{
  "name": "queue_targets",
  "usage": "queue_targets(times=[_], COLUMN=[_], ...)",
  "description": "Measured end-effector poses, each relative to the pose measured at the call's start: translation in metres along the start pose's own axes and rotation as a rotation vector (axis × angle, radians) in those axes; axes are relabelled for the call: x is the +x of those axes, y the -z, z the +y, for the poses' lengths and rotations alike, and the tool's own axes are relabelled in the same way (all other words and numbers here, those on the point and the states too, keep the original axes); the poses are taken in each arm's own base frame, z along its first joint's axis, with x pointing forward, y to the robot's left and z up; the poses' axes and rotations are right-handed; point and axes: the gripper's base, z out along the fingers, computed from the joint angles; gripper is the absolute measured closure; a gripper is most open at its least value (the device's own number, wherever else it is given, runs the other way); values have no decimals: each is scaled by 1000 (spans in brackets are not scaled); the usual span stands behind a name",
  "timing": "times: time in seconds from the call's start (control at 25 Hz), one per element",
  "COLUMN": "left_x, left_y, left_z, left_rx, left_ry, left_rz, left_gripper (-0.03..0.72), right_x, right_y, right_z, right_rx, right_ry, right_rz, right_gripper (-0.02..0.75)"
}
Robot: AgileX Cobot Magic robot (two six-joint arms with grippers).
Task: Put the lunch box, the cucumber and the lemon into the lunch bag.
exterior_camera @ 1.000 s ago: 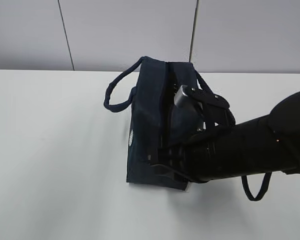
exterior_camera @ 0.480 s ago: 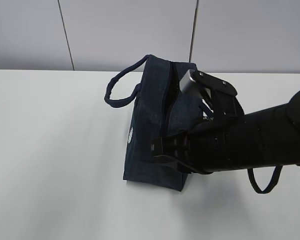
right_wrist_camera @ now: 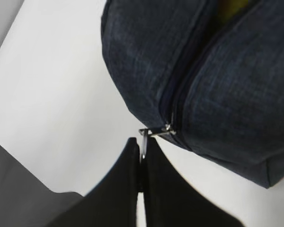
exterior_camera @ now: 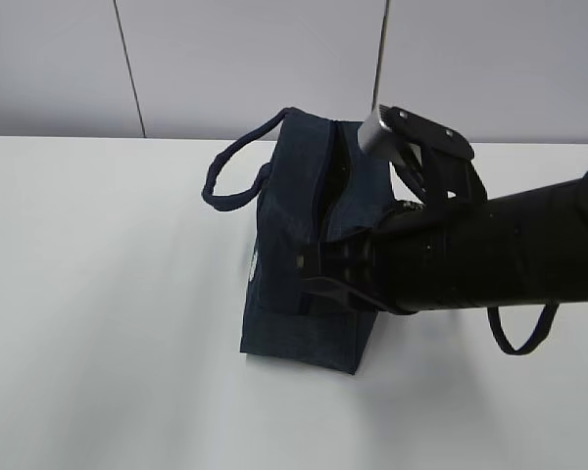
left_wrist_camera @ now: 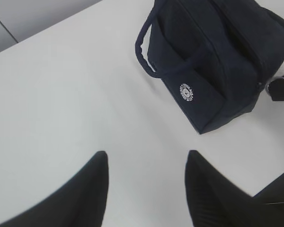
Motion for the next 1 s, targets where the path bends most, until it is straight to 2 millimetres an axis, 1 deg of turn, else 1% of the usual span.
queue_targets(times=[0.36, 0.64, 1.0], left_x=[7, 3, -3], left_y=[-10, -14, -35], left_z=[-4, -9, -17], left_rx=[39, 102, 211], left_ry=[31, 77, 121], left_rz=[9, -4, 18], left_gripper=[326, 326, 326], right_x=[-21, -27, -33], right_y=[4, 5, 6], right_z=[6, 3, -2], right_rx=[19, 65, 137], right_ry=[68, 107, 175], right_rz=[-100, -153, -217], right_gripper=[738, 738, 738])
